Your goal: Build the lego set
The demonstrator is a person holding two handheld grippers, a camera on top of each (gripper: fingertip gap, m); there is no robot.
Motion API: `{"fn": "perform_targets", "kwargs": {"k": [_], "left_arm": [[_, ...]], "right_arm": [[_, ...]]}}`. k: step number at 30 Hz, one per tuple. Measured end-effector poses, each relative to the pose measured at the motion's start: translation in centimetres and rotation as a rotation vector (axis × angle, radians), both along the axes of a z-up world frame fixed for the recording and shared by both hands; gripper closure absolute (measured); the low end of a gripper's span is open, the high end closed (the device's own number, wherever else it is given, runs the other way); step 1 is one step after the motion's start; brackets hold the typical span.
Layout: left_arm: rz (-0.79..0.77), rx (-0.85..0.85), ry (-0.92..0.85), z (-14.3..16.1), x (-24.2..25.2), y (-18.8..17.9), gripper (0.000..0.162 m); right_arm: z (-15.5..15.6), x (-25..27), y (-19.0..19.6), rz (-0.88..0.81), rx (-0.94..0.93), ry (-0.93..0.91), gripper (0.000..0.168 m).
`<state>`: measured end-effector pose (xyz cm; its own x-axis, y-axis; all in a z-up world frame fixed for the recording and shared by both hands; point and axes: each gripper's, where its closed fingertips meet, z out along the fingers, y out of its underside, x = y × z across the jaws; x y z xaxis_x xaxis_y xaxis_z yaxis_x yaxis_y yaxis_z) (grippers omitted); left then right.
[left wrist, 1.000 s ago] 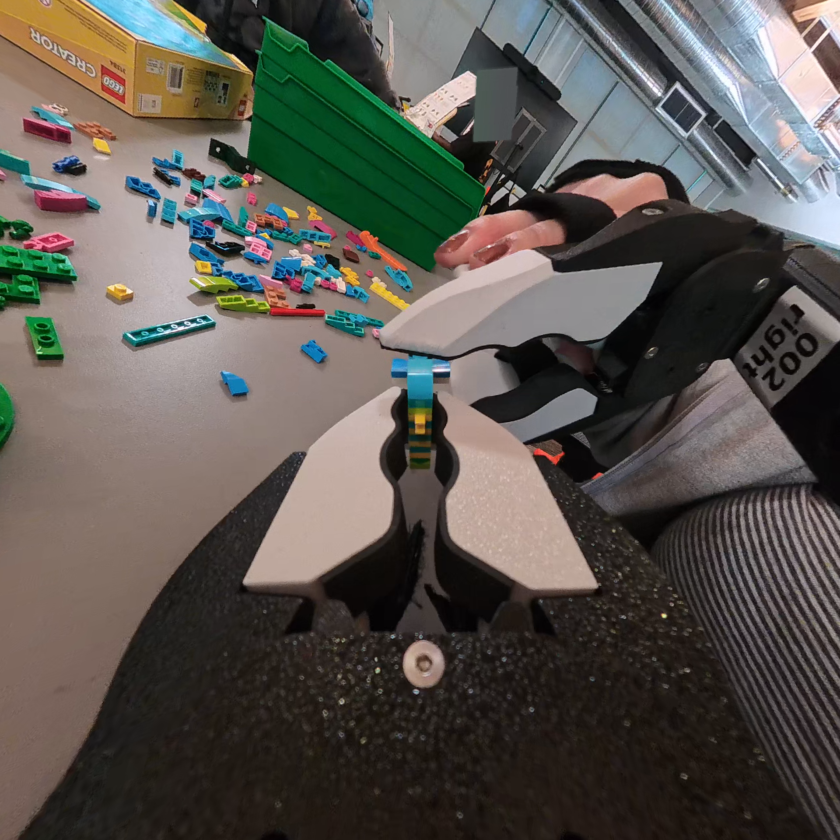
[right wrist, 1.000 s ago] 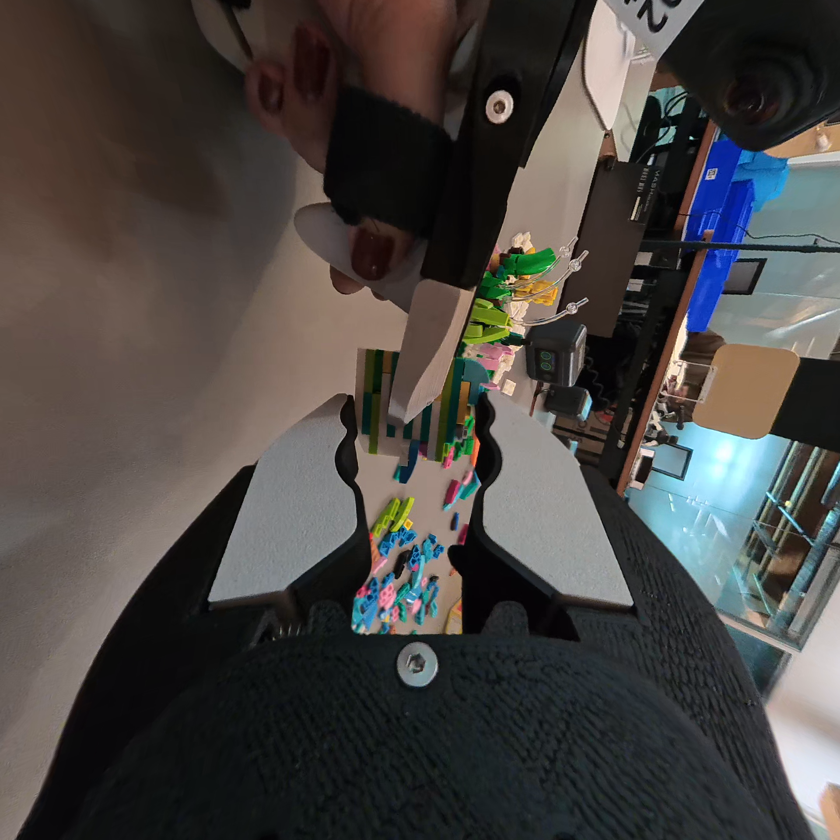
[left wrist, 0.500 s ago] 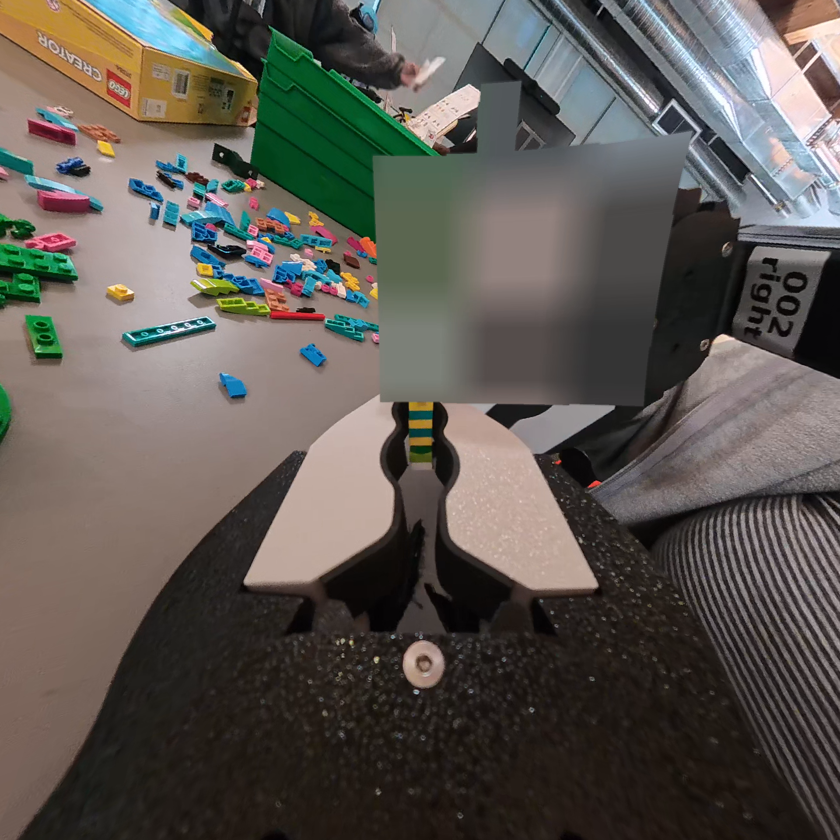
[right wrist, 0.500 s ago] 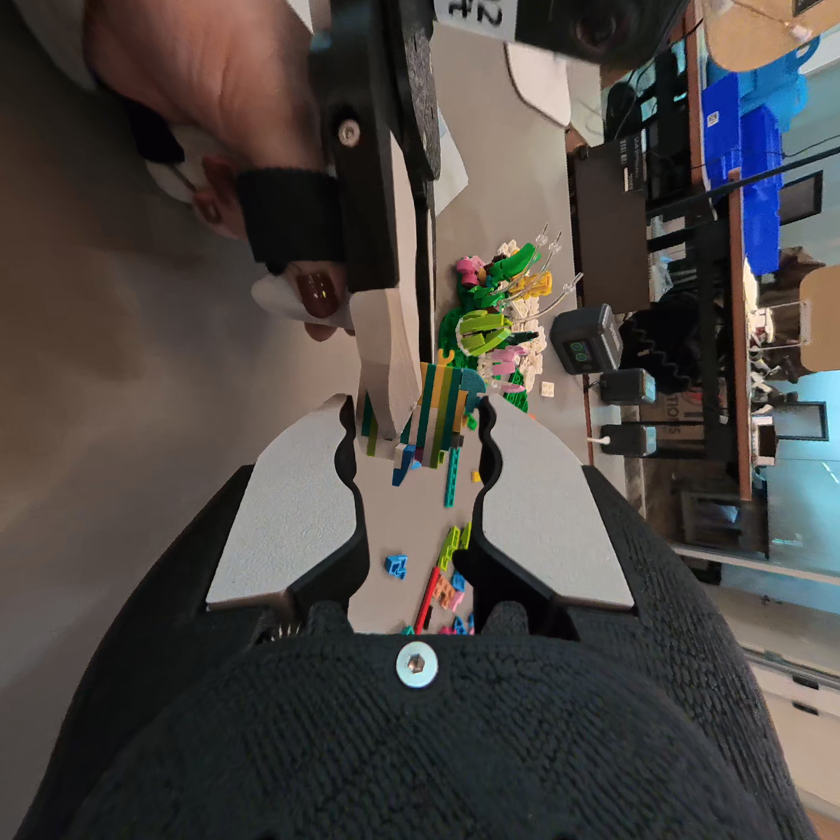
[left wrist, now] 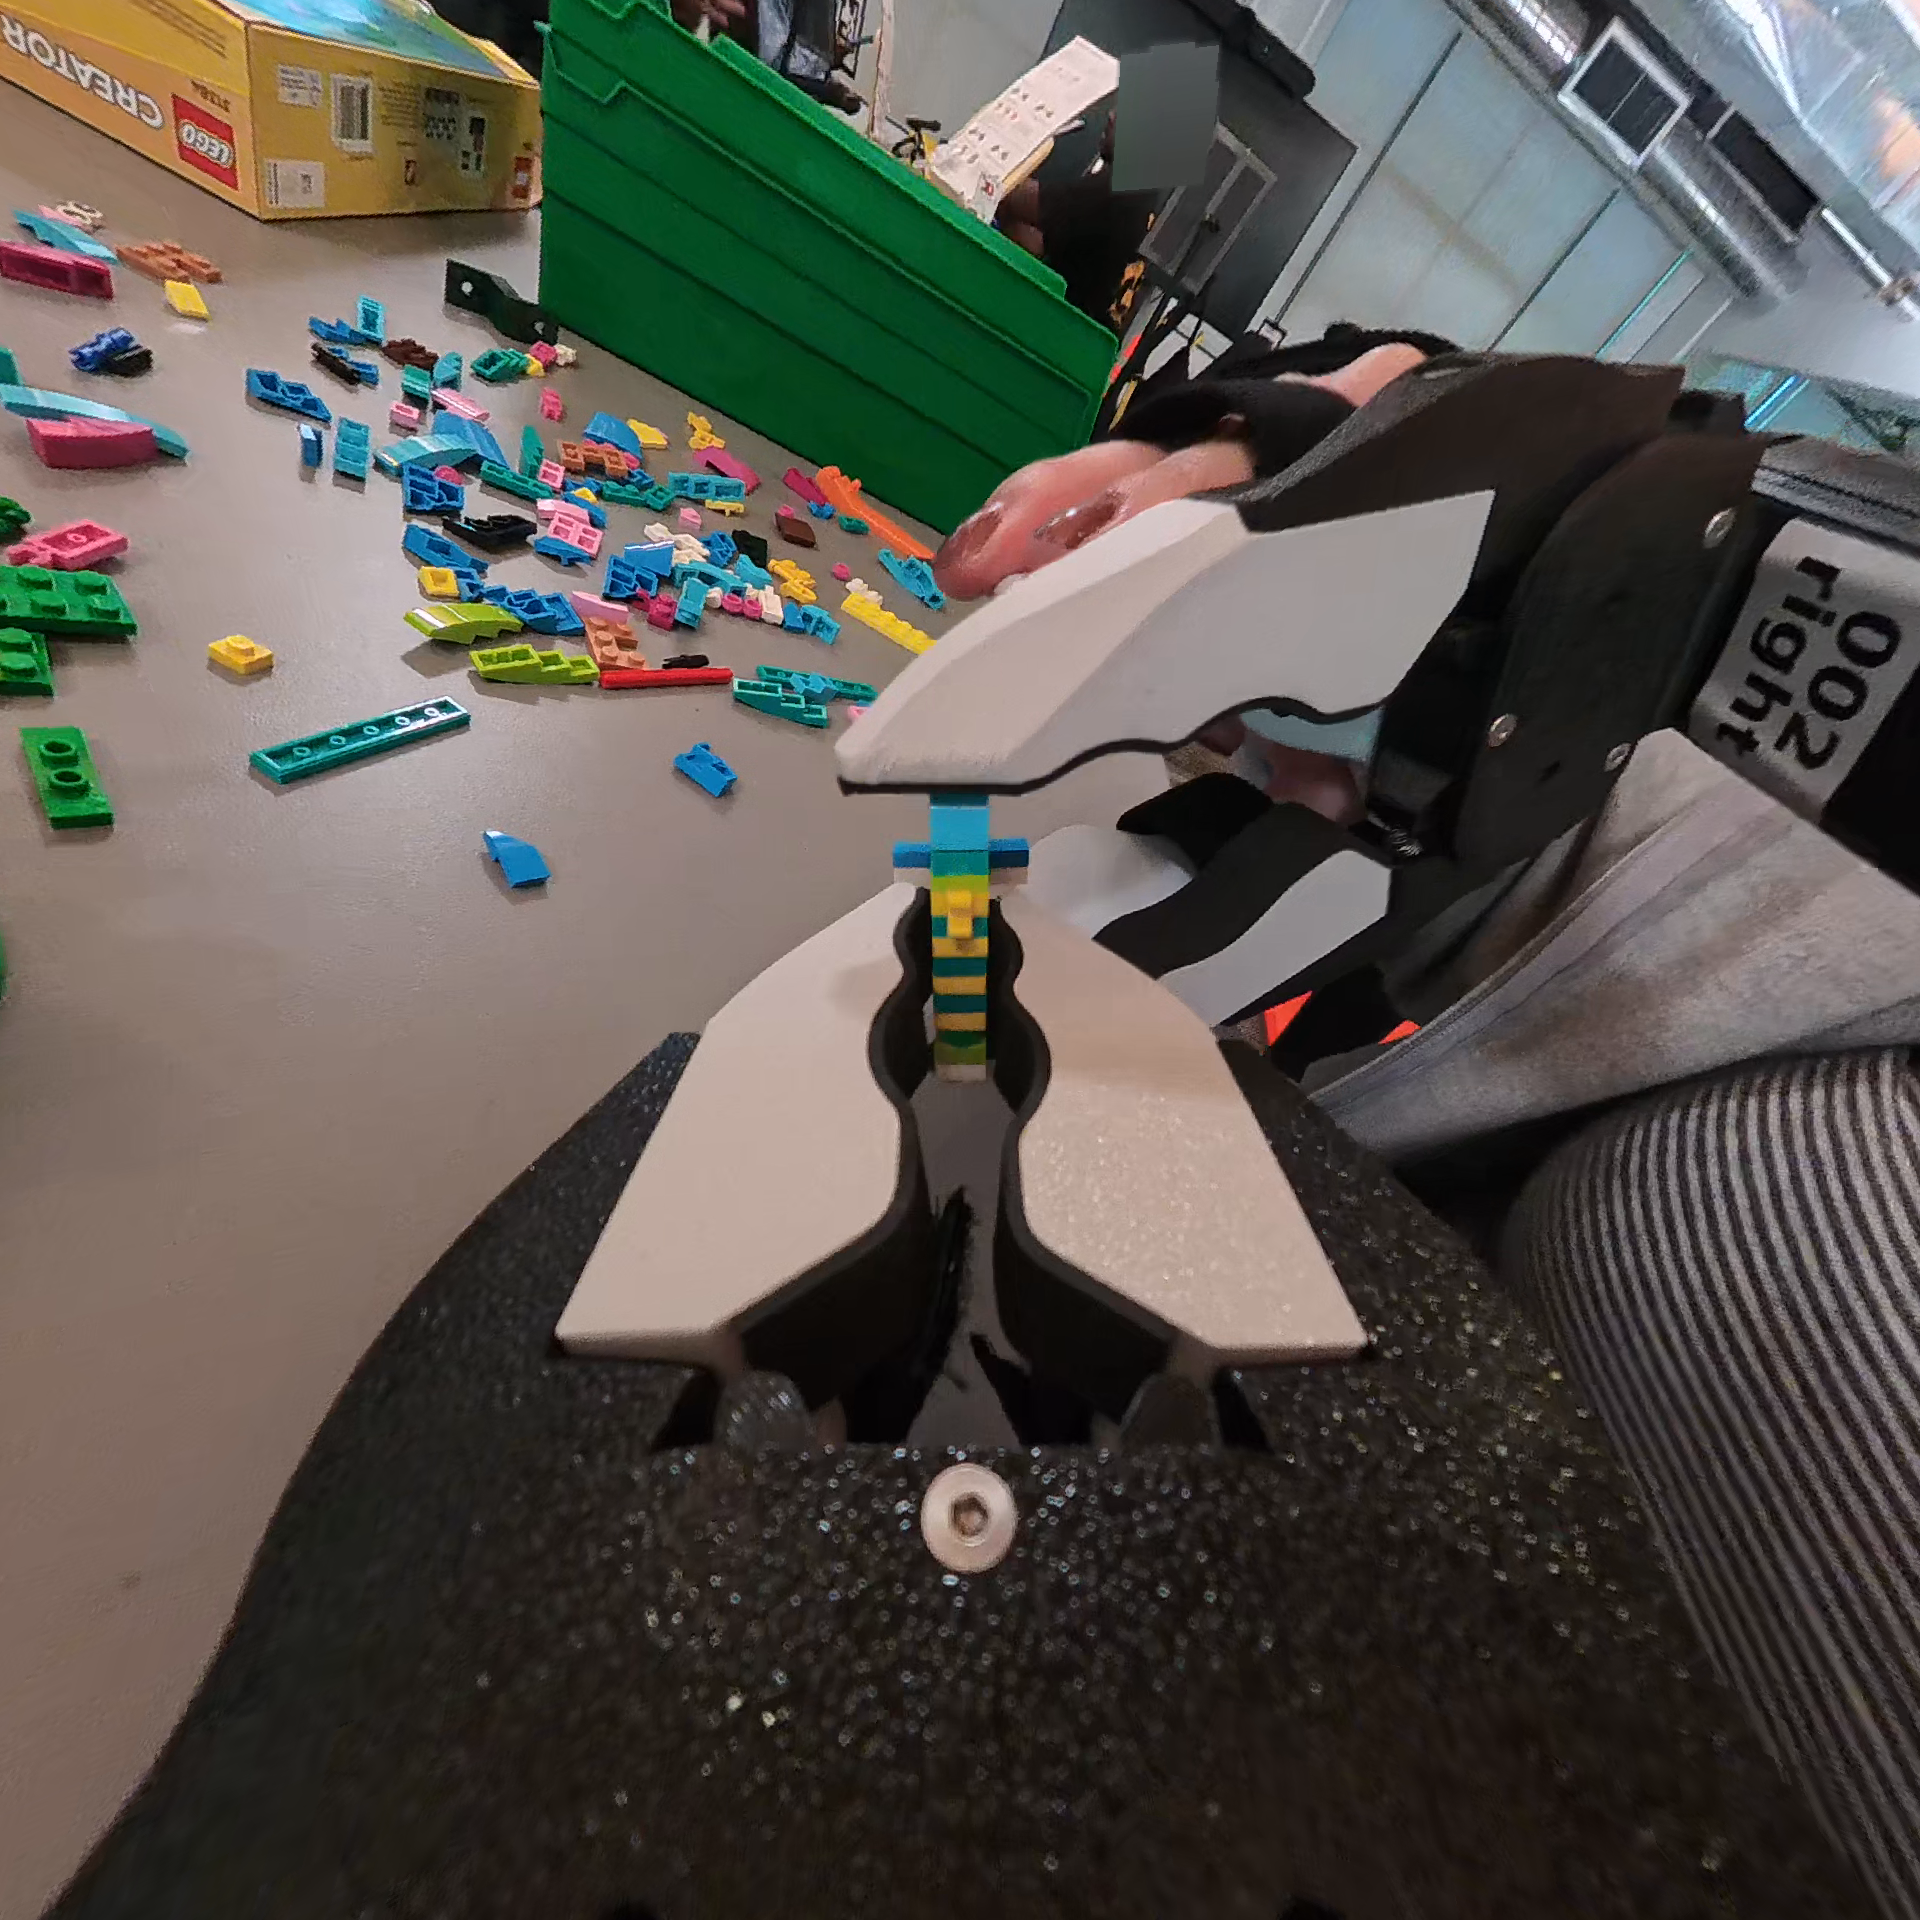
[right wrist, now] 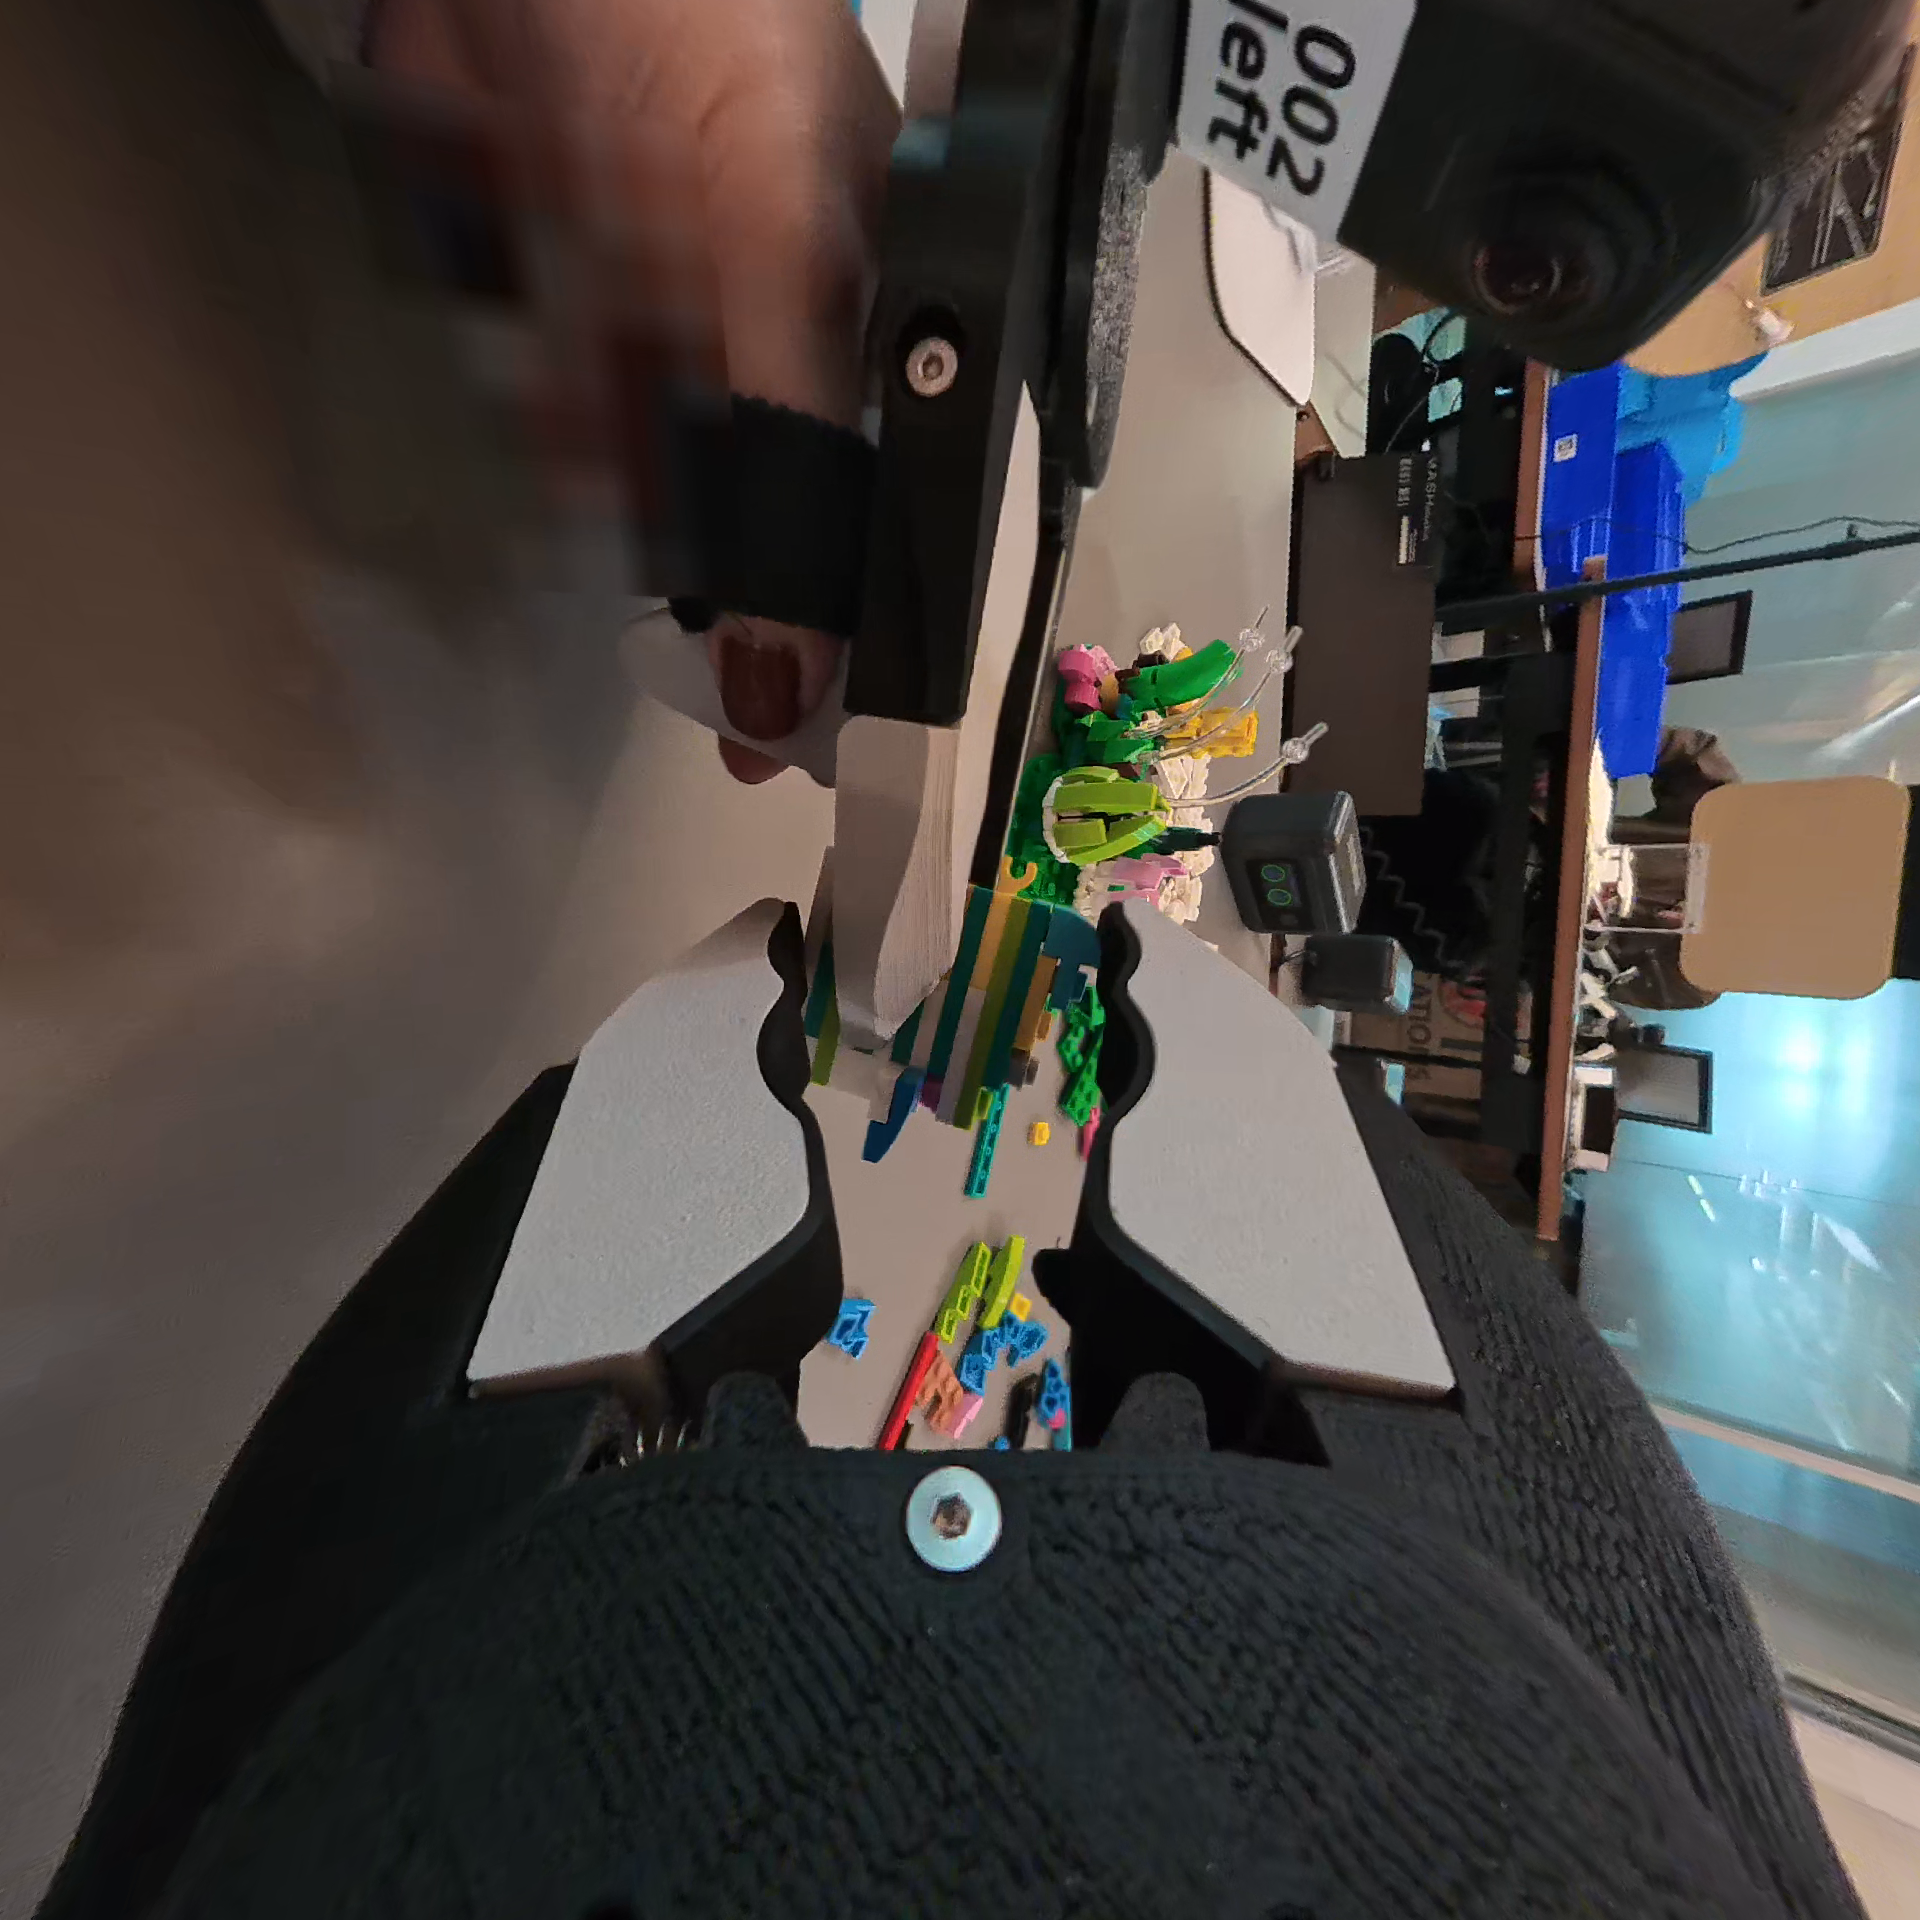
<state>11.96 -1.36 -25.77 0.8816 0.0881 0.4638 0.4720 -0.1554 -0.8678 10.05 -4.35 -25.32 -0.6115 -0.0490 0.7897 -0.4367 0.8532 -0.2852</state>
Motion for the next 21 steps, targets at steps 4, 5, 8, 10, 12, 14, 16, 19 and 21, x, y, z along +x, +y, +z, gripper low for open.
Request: {"fn": "perform_targets", "kwargs": {"k": [4, 5, 8, 10, 12, 14, 16, 19, 21], "left_arm": [[-0.003, -0.007, 0.003, -0.07, 0.08, 0.05, 0.154], [-0.001, -0.006, -0.001, -0.06, 0.04, 0.04, 0.154], [-0.006, 0.030, -0.070, 0.10, -0.05, 0.05, 0.154], [-0.006, 0.050, -0.120, 0.14, -0.20, 0.00, 0.154], [0.005, 0.061, -0.134, 0.24, -0.46, -0.11, 0.154], [-0.001, 0.066, -0.150, 0.27, -0.46, -0.13, 0.154], [-0.001, 0.072, -0.161, 0.33, -0.51, -0.16, 0.154], [-0.010, 0.075, -0.172, 0.34, -0.46, -0.15, 0.154], [-0.008, 0.065, -0.170, 0.21, -0.45, -0.14, 0.154]], "right_arm": [[-0.06, 0.12, 0.03, 0.008, 0.006, -0.013, 0.115], [-0.07, 0.10, 0.02, 0.003, 0.000, -0.018, 0.115], [-0.04, -0.06, 0.04, -0.058, -0.083, -0.092, 0.115], [-0.06, -0.21, 0.15, -0.098, -0.134, -0.123, 0.115], [-0.15, -0.55, 0.55, -0.138, -0.124, -0.106, 0.113], [-0.30, -0.62, 0.68, -0.156, -0.101, -0.087, 0.114], [-0.43, -0.73, 0.77, -0.164, -0.069, -0.061, 0.114], [-0.47, -0.70, 0.77, -0.162, -0.049, -0.059, 0.115], [-0.58, -0.70, 0.77, -0.152, -0.028, -0.048, 0.115]]}}
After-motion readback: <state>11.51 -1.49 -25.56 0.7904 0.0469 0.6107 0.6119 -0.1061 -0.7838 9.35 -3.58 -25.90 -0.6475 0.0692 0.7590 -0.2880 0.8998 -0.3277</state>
